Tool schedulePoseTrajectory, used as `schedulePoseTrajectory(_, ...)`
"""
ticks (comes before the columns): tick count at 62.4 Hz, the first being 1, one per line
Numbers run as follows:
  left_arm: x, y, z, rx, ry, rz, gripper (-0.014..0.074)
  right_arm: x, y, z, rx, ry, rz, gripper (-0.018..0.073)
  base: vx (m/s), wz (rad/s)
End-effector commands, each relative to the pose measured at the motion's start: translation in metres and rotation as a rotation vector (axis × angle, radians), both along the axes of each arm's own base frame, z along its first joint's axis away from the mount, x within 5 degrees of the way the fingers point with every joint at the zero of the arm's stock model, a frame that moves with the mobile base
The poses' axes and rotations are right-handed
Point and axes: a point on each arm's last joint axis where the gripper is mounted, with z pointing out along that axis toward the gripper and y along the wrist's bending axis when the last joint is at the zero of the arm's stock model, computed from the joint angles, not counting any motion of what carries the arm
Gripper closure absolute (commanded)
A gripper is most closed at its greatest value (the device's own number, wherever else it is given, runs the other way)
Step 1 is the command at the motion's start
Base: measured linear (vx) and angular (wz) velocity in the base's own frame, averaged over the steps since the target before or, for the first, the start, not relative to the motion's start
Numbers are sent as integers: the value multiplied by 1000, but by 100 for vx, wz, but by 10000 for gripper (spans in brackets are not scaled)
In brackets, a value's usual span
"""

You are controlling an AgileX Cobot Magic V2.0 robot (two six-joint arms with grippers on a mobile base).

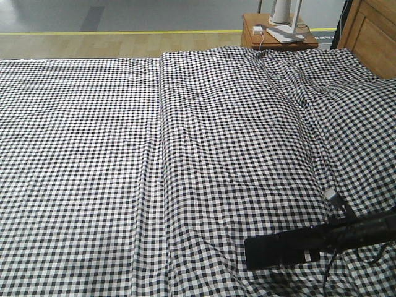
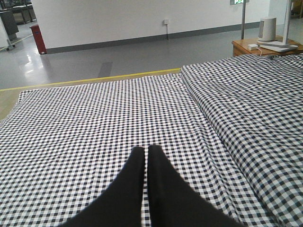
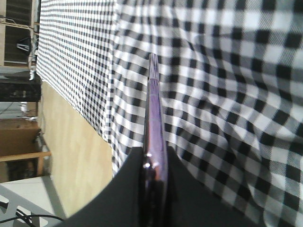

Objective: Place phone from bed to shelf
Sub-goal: 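Close the right gripper on the phone's edge and lift it, then raise the held phone up off the bed toward the robot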

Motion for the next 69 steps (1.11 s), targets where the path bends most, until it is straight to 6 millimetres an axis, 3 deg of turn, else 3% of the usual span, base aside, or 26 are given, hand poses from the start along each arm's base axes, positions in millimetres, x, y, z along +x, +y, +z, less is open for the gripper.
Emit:
schedulePoseTrajectory(1,-1,0,15,-11,-108,-2,595,5,5,57,122,-98,40,563,0,0)
schedulePoseTrajectory(15,-1,0,15,-11,-108,-2,595,-3,19,130,65,-219,62,563,0,0)
schedulePoseTrajectory(31,-1,0,15,-11,-108,-2,595,-14,56,224,-3,-406,119,563,0,0)
schedulePoseTrajectory(43,-1,0,15,-11,-108,-2,595,-35,89,287,-8,-558,161,563,0,0)
schedulePoseTrajectory(54,-1,0,15,-11,-108,-2,595,-64,123,328,8,-660,237,563,0,0)
schedulePoseTrajectory(69,-1,0,15,-11,-108,-2,595,-101,152,363,36,-757,327,563,0,0)
